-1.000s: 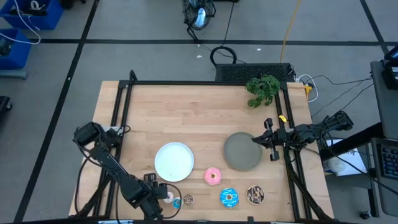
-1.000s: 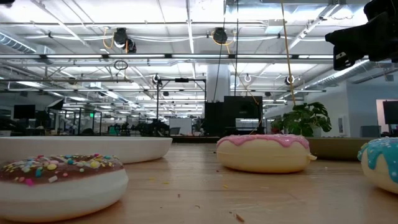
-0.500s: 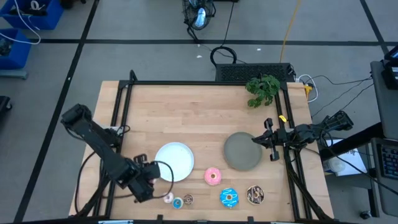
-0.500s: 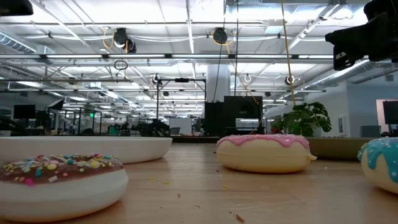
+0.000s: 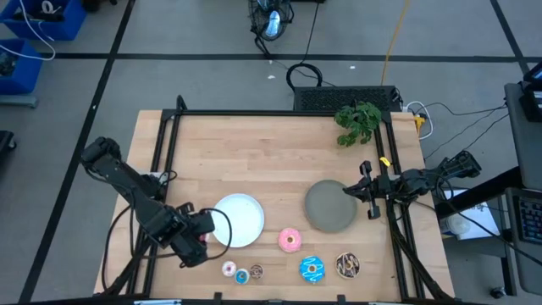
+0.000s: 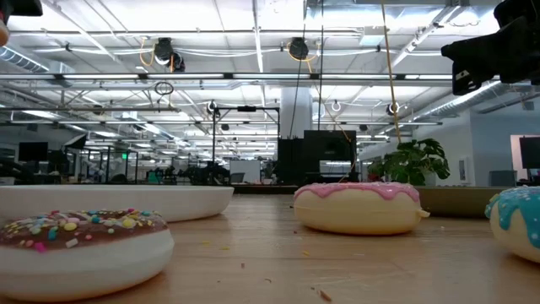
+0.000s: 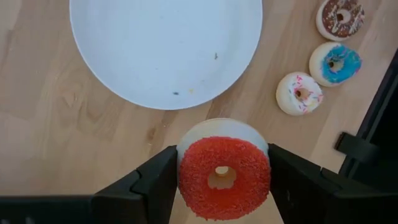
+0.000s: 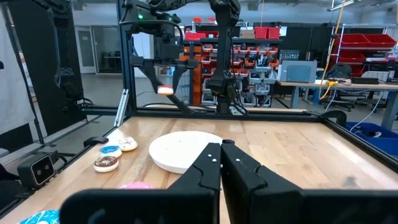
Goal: Pick & Place donuts
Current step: Put the small orange donut on the white plate, then put the small white donut on the white plate
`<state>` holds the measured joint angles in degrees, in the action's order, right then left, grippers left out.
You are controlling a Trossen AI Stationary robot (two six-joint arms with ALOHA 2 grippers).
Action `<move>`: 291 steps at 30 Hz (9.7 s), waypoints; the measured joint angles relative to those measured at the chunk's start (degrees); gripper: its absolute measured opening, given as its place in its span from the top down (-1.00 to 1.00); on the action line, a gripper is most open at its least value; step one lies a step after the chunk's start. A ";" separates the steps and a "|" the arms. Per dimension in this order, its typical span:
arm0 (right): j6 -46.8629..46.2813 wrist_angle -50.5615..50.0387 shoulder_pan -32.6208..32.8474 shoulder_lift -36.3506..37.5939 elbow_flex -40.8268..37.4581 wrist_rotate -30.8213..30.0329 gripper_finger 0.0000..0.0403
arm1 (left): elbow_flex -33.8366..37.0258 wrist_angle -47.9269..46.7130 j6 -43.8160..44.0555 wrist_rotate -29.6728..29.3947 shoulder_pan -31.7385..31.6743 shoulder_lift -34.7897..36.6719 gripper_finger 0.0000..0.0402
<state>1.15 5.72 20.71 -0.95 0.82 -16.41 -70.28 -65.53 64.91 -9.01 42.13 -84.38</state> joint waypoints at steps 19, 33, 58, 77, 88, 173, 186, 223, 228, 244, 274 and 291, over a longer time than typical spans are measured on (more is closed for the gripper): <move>0.18 0.00 0.01 0.00 0.00 -0.02 1.00 | 0.00 -0.01 -0.80 0.18 0.00 0.00 -0.14; 1.70 0.00 0.02 0.00 0.00 -0.02 1.00 | -2.63 -2.47 -12.22 3.06 -8.74 0.00 -0.14; 2.73 -0.55 0.00 0.02 0.00 -0.13 1.00 | -4.00 1.05 -37.59 0.31 -25.89 0.02 -0.14; 2.74 0.09 0.00 0.02 0.00 -0.22 1.00 | -4.00 5.05 -30.38 3.62 -30.45 0.02 -0.14; 3.19 0.23 0.02 0.02 0.00 -0.22 1.00 | -4.00 6.03 -31.00 3.48 -31.85 0.01 -0.14; 4.22 0.52 0.01 0.02 0.00 -0.26 1.00 | -3.93 15.87 -46.17 4.59 -29.68 -25.27 -0.14; 4.23 0.70 0.02 0.02 0.00 -0.25 1.00 | -3.30 16.67 -47.96 5.98 -29.90 -25.27 -0.14; 4.26 0.70 0.01 0.02 0.00 -0.24 1.00 | -3.15 19.14 -51.30 8.95 -30.03 -26.67 -0.14; 4.26 0.70 0.00 0.01 0.00 -0.24 1.00 | -3.15 19.14 -51.30 8.95 -30.03 -26.69 -0.14; 4.08 0.70 0.02 0.01 0.00 -0.02 1.00 | -3.15 19.03 -50.93 8.97 -30.05 -26.69 -0.47; 4.11 0.68 0.00 0.02 0.00 0.05 1.00 | -44.83 -22.52 -43.09 5.56 -19.61 -26.29 -0.32; 4.33 0.92 0.00 0.02 0.00 0.07 1.00 | -44.65 -24.76 -43.19 5.94 -13.55 -22.27 0.98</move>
<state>5.48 6.63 20.71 -0.93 0.82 -16.34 -114.93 -90.29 21.72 -3.07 28.58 -106.64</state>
